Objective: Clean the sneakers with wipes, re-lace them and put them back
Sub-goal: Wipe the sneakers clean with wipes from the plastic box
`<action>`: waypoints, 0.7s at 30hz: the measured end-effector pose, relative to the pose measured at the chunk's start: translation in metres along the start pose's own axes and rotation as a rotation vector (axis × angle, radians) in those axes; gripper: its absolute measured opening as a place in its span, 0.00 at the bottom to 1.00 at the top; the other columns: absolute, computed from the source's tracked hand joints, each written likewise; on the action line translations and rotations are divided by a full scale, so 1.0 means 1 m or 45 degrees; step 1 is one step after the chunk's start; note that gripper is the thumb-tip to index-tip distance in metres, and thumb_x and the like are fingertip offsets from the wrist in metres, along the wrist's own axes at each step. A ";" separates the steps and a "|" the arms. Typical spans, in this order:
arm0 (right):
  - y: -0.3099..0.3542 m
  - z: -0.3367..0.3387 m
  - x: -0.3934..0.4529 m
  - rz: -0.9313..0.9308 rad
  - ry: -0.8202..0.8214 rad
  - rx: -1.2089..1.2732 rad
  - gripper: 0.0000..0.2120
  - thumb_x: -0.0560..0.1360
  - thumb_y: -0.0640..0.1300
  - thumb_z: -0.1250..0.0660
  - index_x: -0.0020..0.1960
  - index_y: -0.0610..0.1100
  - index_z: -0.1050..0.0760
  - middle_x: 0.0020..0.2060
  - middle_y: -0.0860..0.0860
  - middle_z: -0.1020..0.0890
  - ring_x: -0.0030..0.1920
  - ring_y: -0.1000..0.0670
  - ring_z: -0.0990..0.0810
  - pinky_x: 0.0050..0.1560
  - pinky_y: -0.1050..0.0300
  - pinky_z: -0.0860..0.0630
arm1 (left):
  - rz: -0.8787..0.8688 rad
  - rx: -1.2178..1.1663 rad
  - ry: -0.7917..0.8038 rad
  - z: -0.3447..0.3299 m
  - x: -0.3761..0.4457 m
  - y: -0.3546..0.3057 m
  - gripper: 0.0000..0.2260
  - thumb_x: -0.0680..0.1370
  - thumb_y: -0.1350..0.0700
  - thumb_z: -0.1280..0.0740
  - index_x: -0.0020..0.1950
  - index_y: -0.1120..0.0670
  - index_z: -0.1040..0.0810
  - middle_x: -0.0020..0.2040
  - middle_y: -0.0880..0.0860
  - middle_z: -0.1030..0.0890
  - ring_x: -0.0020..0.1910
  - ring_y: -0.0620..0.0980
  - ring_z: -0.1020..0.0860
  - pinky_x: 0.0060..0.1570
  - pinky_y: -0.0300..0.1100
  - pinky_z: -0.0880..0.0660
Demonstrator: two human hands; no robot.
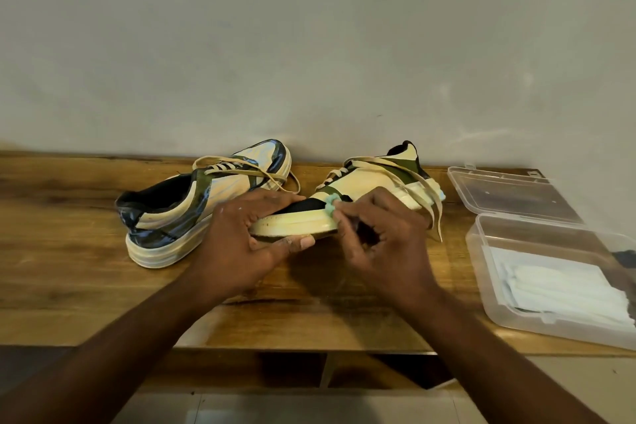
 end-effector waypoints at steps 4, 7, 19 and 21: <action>-0.044 0.028 0.015 -0.294 -0.134 -0.126 0.11 0.76 0.40 0.25 0.58 0.45 0.15 0.50 0.50 0.17 0.47 0.55 0.19 0.46 0.63 0.17 | 0.011 -0.029 -0.027 -0.001 0.002 -0.001 0.26 0.70 0.37 0.24 0.66 0.43 0.17 0.60 0.37 0.17 0.62 0.37 0.21 0.54 0.23 0.29; -0.054 0.036 0.017 -0.389 -0.212 -0.149 0.10 0.76 0.40 0.23 0.57 0.45 0.14 0.49 0.50 0.15 0.47 0.54 0.18 0.49 0.58 0.17 | -0.004 -0.043 -0.033 -0.001 0.003 -0.002 0.24 0.70 0.39 0.23 0.65 0.40 0.18 0.58 0.35 0.18 0.61 0.37 0.21 0.51 0.25 0.27; -0.051 0.038 0.019 -0.386 -0.152 -0.166 0.12 0.75 0.37 0.24 0.57 0.46 0.14 0.50 0.52 0.16 0.49 0.54 0.18 0.47 0.72 0.23 | 0.010 -0.023 -0.008 0.000 0.004 0.003 0.30 0.69 0.33 0.26 0.68 0.47 0.17 0.61 0.41 0.16 0.62 0.40 0.20 0.58 0.30 0.26; -0.059 0.048 0.022 -0.422 -0.256 -0.178 0.09 0.74 0.37 0.23 0.54 0.45 0.13 0.47 0.51 0.14 0.46 0.54 0.17 0.48 0.70 0.23 | 0.004 -0.038 -0.006 -0.001 0.004 0.002 0.30 0.69 0.34 0.25 0.67 0.47 0.16 0.60 0.41 0.16 0.61 0.40 0.20 0.57 0.29 0.26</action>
Point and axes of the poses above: each hand's wrist, its own x-axis towards the middle knuckle, its own z-axis out of the back of the hand, y = z × x, the point moved 2 cm from there along x, towards the middle knuckle
